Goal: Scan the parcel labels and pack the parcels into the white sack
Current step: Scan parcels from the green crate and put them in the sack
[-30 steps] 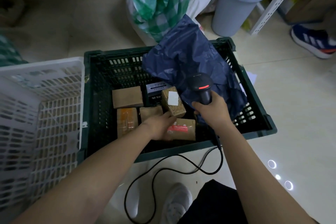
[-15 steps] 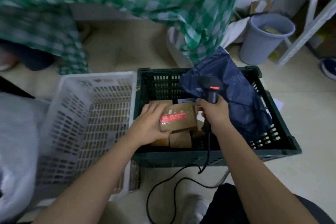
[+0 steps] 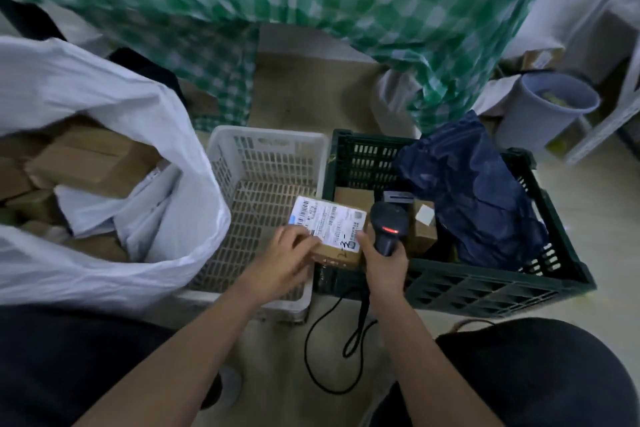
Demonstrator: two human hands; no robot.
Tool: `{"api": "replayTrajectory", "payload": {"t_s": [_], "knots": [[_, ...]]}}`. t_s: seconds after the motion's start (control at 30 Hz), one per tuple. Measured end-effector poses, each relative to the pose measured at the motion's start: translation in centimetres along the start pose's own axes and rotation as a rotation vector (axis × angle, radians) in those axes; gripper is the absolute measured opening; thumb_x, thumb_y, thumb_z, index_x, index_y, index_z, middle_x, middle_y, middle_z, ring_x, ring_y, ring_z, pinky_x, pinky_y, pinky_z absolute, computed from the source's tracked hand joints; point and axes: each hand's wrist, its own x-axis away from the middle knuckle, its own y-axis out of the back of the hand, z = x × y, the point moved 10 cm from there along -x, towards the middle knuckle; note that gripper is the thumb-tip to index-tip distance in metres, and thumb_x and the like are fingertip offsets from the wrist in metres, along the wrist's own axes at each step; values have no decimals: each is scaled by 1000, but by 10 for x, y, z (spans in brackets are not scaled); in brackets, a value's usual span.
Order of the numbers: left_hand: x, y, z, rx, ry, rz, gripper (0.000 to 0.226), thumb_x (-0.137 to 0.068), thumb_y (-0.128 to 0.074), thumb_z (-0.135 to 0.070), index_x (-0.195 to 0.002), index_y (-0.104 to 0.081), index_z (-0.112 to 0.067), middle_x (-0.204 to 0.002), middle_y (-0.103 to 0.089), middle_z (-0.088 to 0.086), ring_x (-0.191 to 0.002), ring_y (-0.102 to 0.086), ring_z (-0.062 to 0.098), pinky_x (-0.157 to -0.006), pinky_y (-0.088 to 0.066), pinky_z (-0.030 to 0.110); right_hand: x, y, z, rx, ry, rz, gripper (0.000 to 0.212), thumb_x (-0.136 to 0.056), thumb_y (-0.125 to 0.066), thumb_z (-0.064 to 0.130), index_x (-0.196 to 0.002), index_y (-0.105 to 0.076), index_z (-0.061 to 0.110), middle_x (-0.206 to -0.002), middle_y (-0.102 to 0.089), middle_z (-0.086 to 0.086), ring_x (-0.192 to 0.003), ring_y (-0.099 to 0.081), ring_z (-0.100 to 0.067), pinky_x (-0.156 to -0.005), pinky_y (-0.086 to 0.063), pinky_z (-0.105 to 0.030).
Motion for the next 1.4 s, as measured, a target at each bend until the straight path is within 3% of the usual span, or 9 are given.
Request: {"api": "replayTrajectory", "payload": {"t_s": [0.13,0.23,0.4,0.67,0.8,0.9,1.03,1.17,1.4], "knots": [[20,18,37,478,472,-165,41,-90,-65,-25,-126,-46,-23,-124,-32,-7,-119,-41,11,-100,-40,25,5,-1,-4,-30,16,2,69,-73,-83,32,-133,-54,13,-123,-64,-3,-115,-59,-22,-104,-45,-42],[24,11,51,816,795,-162,49,-91,-63,-27,-134,-40,-16,-128,-40,-4,-113,-45,7,-83,-41,6,6,-1,1,1,67,3,58,-75,-83,26,-125,-57,14,-114,-65,0,-110,-60,-20,-98,-47,-37],[27,-19,55,1138,1065,-32,35,-98,-50,-33,-130,-40,-23,-108,-53,-9,-89,-54,5,-82,-47,33,7,-5,3,27,116,33,57,-76,-82,24,-126,-56,15,-105,-65,5,-104,-61,-16,-94,-48,-34],[24,-28,55,1321,1048,-38,37,-100,-46,-31,-137,-42,-31,-123,-53,-7,-100,-48,5,-99,-28,36,3,-1,-2,-42,104,-5,48,-78,-80,24,-120,-57,19,-109,-68,3,-104,-64,-16,-97,-51,-42],[21,-26,50,1359,1028,-17,31,-100,-44,-35,-131,-41,-37,-122,-57,-5,-110,-56,16,-97,-43,44,9,1,-5,-110,71,-8,56,-80,-79,21,-130,-55,13,-120,-66,-2,-112,-62,-19,-100,-50,-41],[13,-8,50,1282,991,-103,39,-97,-52,-32,-134,-41,-29,-120,-53,-2,-101,-60,11,-81,-53,30,11,5,7,-76,88,1,58,-79,-79,26,-130,-55,14,-119,-66,-1,-112,-61,-19,-102,-48,-43],[-1,20,60,1151,974,-223,58,-83,-72,-33,-130,-42,-15,-118,-51,0,-97,-60,11,-79,-54,28,19,14,42,124,204,69,33,-83,-75,25,-110,-61,14,-95,-69,-1,-92,-65,-22,-79,-53,-38],[-14,35,66,1056,943,-139,96,-50,-83,-65,-125,-55,-13,-122,-61,4,-103,-65,18,-93,-54,39,40,7,71,318,307,262,21,-82,-75,32,-93,-62,19,-85,-70,-4,-73,-70,-16,-57,-46,-24],[-22,61,54,1013,897,-129,54,-79,-77,-34,-125,-58,-12,-116,-63,1,-99,-64,15,-82,-54,28,77,12,81,390,369,421,28,-82,-74,40,-90,-66,14,-72,-65,-2,-63,-61,-7,-58,-48,-27]]}}
